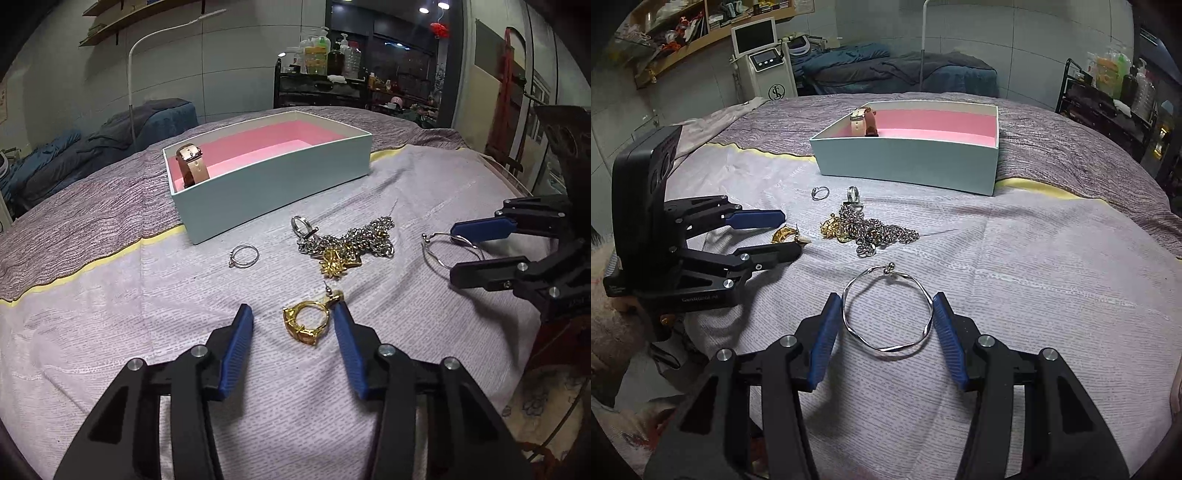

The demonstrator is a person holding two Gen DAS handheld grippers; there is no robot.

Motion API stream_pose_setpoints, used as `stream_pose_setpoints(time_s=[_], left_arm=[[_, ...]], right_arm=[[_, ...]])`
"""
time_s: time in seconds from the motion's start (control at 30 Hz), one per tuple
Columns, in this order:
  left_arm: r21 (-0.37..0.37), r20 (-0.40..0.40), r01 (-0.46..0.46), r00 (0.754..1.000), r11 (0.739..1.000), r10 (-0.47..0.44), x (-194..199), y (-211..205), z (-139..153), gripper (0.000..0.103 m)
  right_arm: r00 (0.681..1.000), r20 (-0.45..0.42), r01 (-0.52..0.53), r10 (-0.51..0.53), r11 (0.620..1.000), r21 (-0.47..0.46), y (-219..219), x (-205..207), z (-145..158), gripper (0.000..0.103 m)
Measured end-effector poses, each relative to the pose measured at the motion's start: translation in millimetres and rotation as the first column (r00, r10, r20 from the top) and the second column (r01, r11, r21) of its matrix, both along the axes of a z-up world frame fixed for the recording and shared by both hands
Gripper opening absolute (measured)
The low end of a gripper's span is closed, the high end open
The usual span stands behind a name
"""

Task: Organize jewelry
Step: 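Grasp the gold ring with the left gripper while the right gripper grasps the silver hoop bracelet, then carry the gold ring and silver hoop into the box and open both grippers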

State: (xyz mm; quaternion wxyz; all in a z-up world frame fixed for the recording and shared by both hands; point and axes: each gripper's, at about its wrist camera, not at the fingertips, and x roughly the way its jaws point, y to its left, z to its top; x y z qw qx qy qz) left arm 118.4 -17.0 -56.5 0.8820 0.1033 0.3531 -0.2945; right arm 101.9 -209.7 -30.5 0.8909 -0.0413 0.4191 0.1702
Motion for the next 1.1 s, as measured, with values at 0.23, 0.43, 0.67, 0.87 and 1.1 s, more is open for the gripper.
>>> stream_pose_setpoints(time_s=[0.23, 0.43, 0.67, 0.87, 1.1], left_arm=[[0.020, 0.010, 0.004, 1.000, 1.000, -0.004, -13, -8, 3, 0.024], [-0.056, 0.024, -0.075, 0.997, 0.996, 0.076, -20, 3, 17, 0.024], [-0.101, 0.126, -0.113, 0.984, 0.989, 0.125, 7, -3, 62, 0.024], [-0.118, 0.143, -0.119, 0.981, 0.986, 0.135, 58, -15, 83, 0.024], [-0.043, 0.102, -0.136, 0.985, 0.990, 0.140, 112, -33, 69, 0.024]], right_arm=[[1.000, -0.005, 0.003, -0.003, 1.000, 0.019, 0, 2, -2, 0.051], [0.999, 0.037, 0.010, -0.012, 0.999, 0.036, 1, 6, 2, 0.051], [0.988, 0.152, 0.005, -0.011, 0.999, 0.040, 5, 33, 35, 0.051], [0.977, 0.207, 0.028, -0.040, 0.998, 0.064, 0, 78, 60, 0.051], [0.982, 0.182, 0.055, -0.057, 0.998, 0.017, 1, 139, 57, 0.051]])
